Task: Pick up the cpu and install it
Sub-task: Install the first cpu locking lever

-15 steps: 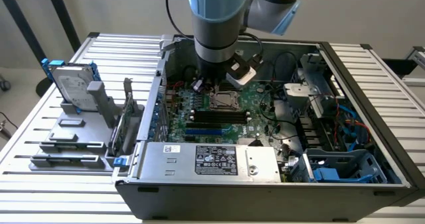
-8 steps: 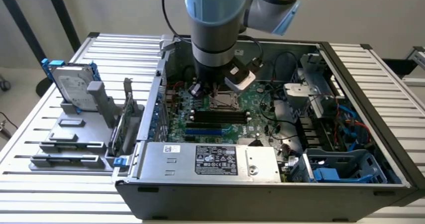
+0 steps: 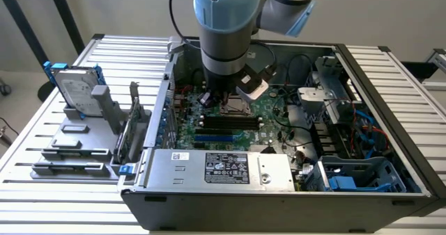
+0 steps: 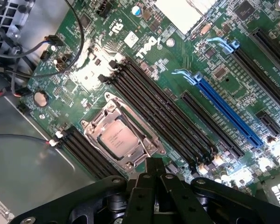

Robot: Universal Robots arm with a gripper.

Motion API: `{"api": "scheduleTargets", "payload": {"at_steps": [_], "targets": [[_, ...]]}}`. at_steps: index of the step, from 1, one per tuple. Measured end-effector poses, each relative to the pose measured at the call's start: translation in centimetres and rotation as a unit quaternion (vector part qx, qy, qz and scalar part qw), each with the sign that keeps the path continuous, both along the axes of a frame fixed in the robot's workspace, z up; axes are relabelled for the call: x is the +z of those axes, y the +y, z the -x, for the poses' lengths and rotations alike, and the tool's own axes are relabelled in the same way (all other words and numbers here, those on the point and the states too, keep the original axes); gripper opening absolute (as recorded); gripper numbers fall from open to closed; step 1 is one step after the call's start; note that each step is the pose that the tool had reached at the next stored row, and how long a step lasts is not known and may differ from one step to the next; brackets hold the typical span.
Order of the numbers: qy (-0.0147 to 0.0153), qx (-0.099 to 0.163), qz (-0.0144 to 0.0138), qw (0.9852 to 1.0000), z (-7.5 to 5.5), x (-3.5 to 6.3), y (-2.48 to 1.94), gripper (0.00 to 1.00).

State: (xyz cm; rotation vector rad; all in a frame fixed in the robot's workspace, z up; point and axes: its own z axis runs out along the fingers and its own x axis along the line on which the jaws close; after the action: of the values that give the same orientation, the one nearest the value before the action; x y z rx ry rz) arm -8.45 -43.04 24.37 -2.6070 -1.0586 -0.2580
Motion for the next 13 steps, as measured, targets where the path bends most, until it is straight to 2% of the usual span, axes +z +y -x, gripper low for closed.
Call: {"api": "scheduleTargets", "payload": {"at_steps": [6, 13], "targets": [[0.0001, 0.0, 0.0001, 1.0, 0.03, -0.81, 0.15, 0.11], [0.0, 0.0, -0.0001, 1.0, 0.47, -1.16, 0.32, 0.11]]}}
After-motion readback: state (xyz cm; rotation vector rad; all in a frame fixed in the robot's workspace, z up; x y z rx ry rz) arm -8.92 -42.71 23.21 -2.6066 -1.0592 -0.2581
